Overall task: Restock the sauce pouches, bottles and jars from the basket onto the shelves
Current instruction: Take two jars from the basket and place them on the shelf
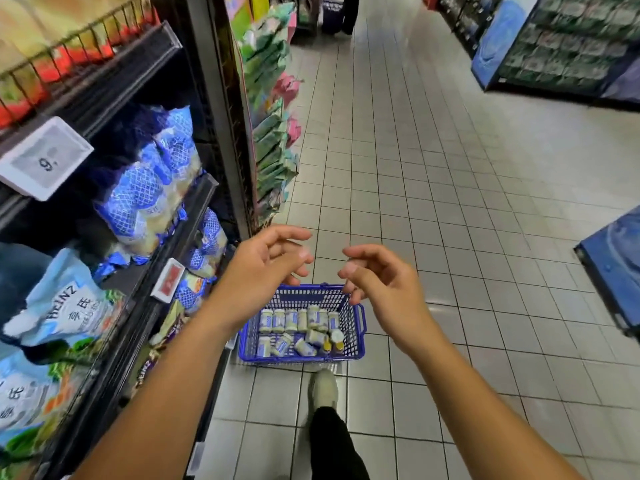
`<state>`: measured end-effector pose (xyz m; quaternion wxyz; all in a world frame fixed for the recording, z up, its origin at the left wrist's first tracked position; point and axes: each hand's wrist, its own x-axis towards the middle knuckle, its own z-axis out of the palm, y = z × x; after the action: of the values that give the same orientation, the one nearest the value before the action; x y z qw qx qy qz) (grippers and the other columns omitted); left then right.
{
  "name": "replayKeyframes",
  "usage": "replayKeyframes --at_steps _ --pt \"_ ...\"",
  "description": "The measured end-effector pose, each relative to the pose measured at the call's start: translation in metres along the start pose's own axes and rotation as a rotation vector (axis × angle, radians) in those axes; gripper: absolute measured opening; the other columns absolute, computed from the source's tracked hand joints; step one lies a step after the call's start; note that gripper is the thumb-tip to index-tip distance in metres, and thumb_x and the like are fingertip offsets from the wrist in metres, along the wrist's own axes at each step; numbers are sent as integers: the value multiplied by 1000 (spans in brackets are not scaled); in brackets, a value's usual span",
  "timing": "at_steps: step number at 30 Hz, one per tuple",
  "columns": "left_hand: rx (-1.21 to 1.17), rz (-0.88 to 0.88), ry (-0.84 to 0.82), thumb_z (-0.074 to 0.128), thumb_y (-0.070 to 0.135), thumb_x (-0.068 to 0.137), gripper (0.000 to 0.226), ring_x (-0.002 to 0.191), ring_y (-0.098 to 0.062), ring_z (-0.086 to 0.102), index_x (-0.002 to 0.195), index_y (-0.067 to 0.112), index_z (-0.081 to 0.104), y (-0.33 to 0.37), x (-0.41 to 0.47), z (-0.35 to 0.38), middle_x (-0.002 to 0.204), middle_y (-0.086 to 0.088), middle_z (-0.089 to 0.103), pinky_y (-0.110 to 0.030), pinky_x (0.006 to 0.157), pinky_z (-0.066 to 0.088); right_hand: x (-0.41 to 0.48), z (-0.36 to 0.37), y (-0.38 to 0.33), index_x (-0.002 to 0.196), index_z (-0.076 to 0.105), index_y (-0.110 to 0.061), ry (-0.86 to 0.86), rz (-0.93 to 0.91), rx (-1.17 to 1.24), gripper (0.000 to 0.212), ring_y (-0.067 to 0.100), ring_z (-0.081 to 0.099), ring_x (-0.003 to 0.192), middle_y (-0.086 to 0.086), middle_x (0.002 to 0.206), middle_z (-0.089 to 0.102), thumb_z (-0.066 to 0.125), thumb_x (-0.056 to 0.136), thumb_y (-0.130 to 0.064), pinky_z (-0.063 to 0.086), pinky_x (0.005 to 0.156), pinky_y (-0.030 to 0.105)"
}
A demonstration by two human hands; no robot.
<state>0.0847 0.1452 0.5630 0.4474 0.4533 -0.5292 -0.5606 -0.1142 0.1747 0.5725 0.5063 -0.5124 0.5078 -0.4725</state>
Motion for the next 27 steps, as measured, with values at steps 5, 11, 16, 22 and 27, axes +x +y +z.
replayKeyframes --at_steps 5,11,16,22,27 --pt "-2 -78 0 68 36 75 24 78 -13 70 98 43 71 -27 54 -5 94 -3 75 -24 69 56 59 -14 23 102 68 -18 -6 46 4 19 11 63 66 5 83 68 64 93 -2 52 58 21" --pt "-6 -232 39 67 31 79 22 78 -11 69 100 39 70 -68 128 -8 91 -2 76 -20 66 54 139 -26 64 98 67 -18 7 134 -5 18 7 58 62 7 82 67 63 92 -1 51 58 19" --pt "-12 -336 90 65 27 86 19 76 -8 69 105 29 67 -116 180 -1 87 2 75 -20 64 54 190 -34 113 97 68 -15 -7 251 -10 15 3 60 60 4 77 67 63 92 -2 50 56 17" --pt "-36 -498 117 63 30 83 22 75 -9 68 105 27 66 -187 216 -3 85 3 75 -21 64 55 230 -46 181 92 68 -26 -5 356 -77 17 5 65 63 -7 68 69 64 92 -10 54 57 22" --pt "-33 -657 134 63 23 92 14 69 -8 67 106 25 66 -270 234 -15 80 5 73 -21 61 54 249 -50 250 88 68 -26 14 466 -120 17 3 64 62 -6 72 70 64 92 -10 53 56 20"
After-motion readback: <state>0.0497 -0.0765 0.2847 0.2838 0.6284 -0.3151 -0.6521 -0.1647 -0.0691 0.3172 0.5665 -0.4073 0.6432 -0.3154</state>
